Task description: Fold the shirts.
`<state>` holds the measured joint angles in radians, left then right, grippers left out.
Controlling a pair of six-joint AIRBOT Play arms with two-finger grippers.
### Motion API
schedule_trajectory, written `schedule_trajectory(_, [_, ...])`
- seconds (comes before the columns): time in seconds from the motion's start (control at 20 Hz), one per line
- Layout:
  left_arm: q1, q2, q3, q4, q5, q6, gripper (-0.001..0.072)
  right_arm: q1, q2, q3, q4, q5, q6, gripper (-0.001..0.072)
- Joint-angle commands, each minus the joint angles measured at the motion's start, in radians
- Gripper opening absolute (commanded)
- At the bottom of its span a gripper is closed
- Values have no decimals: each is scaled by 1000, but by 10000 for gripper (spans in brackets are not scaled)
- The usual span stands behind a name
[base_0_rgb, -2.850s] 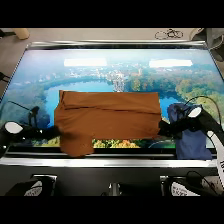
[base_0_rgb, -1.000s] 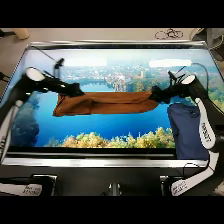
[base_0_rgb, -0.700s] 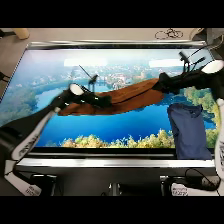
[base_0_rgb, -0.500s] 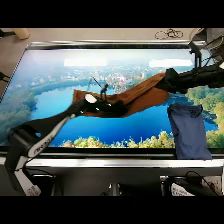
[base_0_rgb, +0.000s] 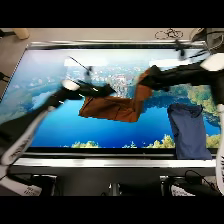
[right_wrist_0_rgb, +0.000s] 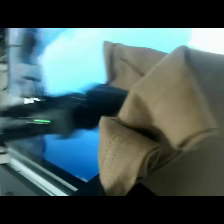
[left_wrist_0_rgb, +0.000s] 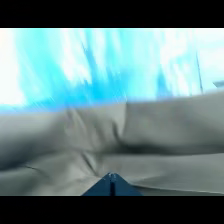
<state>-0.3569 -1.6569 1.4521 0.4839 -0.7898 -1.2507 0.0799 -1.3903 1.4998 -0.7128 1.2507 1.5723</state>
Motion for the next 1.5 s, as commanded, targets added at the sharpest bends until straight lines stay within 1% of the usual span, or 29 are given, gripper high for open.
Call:
schedule_trajectory(0.0, [195, 242, 1, 221, -64, -60, 26, 175, -167, 1, 162, -235, -28, 25])
schedule_trajectory(0.1, [282, 369, 1, 221, -79, -60, 27, 263, -284, 3, 306, -327, -61, 25])
schedule_trajectory(0.2, [333, 465, 1, 225, -103, -60, 27, 335, -387, 12, 418, -380, -82, 26])
schedule_trajectory(0.25, [348, 502, 1, 233, -116, -60, 27, 359, -425, 13, 465, -390, -95, 74])
schedule_trajectory(0.3, [353, 527, 0, 249, -127, -60, 27, 365, -449, 13, 521, -388, -129, 298])
schedule_trajectory(0.35, [356, 545, -2, 270, -138, -60, 27, 363, -457, 13, 574, -370, -188, 626])
schedule_trajectory(0.4, [356, 554, -1, 292, -156, -68, 27, 344, -451, 13, 600, -332, -252, 704])
schedule_trajectory(0.45, [356, 555, -2, 317, -177, -86, 27, 313, -435, 13, 578, -286, -267, 705])
schedule_trajectory(0.5, [356, 554, -2, 341, -197, -90, 27, 269, -411, 13, 510, -235, -256, 705])
schedule_trajectory(0.6, [356, 554, -20, 367, -211, -89, 27, 161, -351, 13, 278, -134, -169, 699])
schedule_trajectory(0.7, [356, 554, -48, 379, -214, -89, 27, 47, -299, 13, -72, -23, -64, 696])
schedule_trajectory(0.75, [356, 554, -63, 386, -217, -89, 27, 5, -291, 10, -266, 45, 1, 674])
schedule_trajectory(0.8, [356, 554, -80, 389, -217, -89, 27, -25, -294, -10, -414, 95, 66, 670])
schedule_trajectory(0.85, [355, 553, -95, 389, -217, -89, 27, -39, -301, -48, -446, 112, 63, 670])
schedule_trajectory(0.9, [355, 553, -108, 389, -217, -89, 27, -40, -315, -90, -409, 110, 42, 670])
schedule_trajectory(1.0, [356, 553, -122, 389, -217, -89, 28, -11, -363, -133, -284, 75, -40, 671])
schedule_trajectory(1.15, [355, 558, -124, 388, -221, -89, 28, 46, -427, -133, -182, -62, -51, 667])
schedule_trajectory(1.2, [356, 561, -124, 388, -225, -89, 28, 57, -435, -133, -148, -113, -51, 627])
schedule_trajectory(1.25, [356, 563, -124, 388, -229, -89, 28, 63, -436, -133, -113, -164, -52, 623])
schedule_trajectory(1.3, [356, 565, -124, 388, -235, -89, 28, 65, -436, -130, -65, -212, -71, 596])
schedule_trajectory(1.35, [356, 565, -124, 388, -239, -89, 28, 63, -436, -121, -23, -232, -115, 526])
schedule_trajectory(1.4, [356, 564, -125, 389, -239, -89, 28, 54, -436, -99, 9, -228, -157, 266])
schedule_trajectory(1.45, [356, 564, -125, 389, -239, -89, 28, 39, -435, -67, 20, -207, -158, 30])
